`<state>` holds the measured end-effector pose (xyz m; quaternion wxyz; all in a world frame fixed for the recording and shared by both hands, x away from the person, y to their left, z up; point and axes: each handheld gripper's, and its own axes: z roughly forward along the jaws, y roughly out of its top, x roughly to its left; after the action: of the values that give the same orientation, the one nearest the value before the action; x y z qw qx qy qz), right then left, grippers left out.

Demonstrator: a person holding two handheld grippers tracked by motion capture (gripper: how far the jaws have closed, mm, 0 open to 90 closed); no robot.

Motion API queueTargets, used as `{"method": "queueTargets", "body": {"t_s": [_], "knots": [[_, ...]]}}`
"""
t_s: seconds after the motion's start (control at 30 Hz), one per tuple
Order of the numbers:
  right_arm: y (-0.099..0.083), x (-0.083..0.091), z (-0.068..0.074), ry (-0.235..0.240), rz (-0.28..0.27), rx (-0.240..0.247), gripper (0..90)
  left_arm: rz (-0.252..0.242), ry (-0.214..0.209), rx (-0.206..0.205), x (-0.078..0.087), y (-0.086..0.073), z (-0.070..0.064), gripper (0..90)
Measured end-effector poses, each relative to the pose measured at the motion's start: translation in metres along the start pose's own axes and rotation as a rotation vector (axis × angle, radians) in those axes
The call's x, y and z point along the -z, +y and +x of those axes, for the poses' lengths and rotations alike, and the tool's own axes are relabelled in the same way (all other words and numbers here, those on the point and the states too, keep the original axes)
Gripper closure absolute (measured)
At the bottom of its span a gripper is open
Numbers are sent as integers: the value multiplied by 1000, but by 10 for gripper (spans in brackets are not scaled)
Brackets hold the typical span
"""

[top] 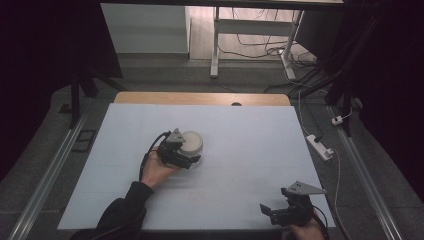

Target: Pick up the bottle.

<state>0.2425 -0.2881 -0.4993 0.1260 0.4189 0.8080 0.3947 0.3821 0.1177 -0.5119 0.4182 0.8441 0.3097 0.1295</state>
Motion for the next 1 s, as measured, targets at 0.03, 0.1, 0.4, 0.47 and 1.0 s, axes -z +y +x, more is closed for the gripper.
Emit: {"method": "queueTargets", "body": {"t_s": [0.03, 0.1, 0.4, 0.47, 1.0], "knots": [[0, 0, 0, 0, 0, 0, 0, 3, 2, 3, 0, 0, 0, 71], [0, 0, 0, 1, 0, 0, 0, 9, 6, 8, 0, 1, -1, 72], [0, 0, 0, 2, -4, 3, 0, 21, 5, 1, 3, 4, -5, 72], [0, 0, 0, 3, -4, 4, 0, 15, -1, -3, 5, 6, -7, 73], [0, 1, 1, 5, -6, 9, 0, 0, -41, -41, 32, 12, -25, 73]]}}
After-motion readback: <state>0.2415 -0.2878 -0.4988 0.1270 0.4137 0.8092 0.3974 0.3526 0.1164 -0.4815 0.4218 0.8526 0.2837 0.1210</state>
